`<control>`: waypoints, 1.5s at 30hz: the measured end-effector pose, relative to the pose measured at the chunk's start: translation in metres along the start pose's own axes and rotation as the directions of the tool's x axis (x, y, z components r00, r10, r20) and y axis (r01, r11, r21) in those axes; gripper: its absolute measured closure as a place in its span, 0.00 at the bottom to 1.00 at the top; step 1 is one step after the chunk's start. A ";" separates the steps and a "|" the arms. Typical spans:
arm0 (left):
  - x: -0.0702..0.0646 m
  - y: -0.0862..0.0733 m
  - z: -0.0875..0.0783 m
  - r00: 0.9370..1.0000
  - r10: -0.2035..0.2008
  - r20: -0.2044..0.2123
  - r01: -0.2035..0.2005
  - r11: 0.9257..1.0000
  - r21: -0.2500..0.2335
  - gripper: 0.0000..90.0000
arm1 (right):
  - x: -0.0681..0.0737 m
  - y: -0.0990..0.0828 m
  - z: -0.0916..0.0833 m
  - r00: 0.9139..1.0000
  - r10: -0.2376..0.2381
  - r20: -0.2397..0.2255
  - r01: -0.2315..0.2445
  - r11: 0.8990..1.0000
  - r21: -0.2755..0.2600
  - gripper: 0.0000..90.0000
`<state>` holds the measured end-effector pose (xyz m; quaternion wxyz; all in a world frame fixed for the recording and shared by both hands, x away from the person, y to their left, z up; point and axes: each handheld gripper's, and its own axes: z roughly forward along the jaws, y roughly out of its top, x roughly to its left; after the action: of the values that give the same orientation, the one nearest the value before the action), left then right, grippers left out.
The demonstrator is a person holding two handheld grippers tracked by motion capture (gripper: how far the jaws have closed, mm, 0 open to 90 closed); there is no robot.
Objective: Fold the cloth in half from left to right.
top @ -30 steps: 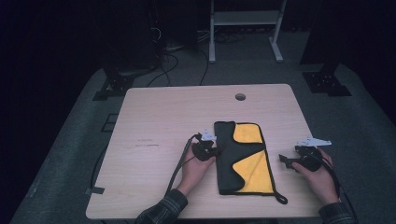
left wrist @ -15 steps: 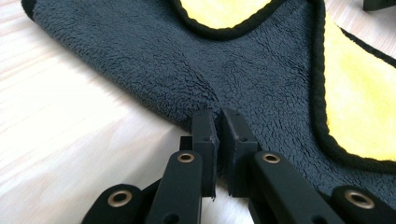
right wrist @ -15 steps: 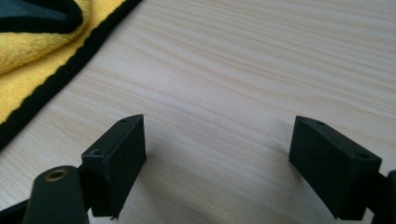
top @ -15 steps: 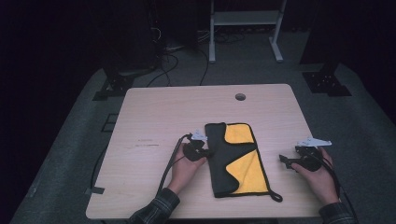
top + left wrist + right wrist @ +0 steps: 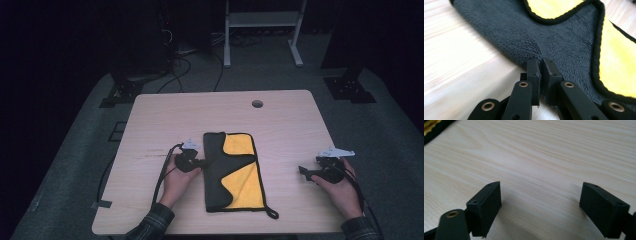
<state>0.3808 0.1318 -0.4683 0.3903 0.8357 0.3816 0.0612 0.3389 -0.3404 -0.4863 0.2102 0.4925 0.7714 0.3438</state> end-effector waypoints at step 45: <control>0.028 -0.074 -0.061 0.976 0.125 -0.179 -0.125 0.992 0.007 0.00 | 0.038 0.037 0.000 0.978 -0.095 -0.184 0.084 0.994 -0.066 0.58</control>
<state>0.3323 0.2178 -0.4835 0.3514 0.8483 0.3617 0.1614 0.3455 -0.2961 -0.4586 0.1664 0.4166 0.7988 0.4008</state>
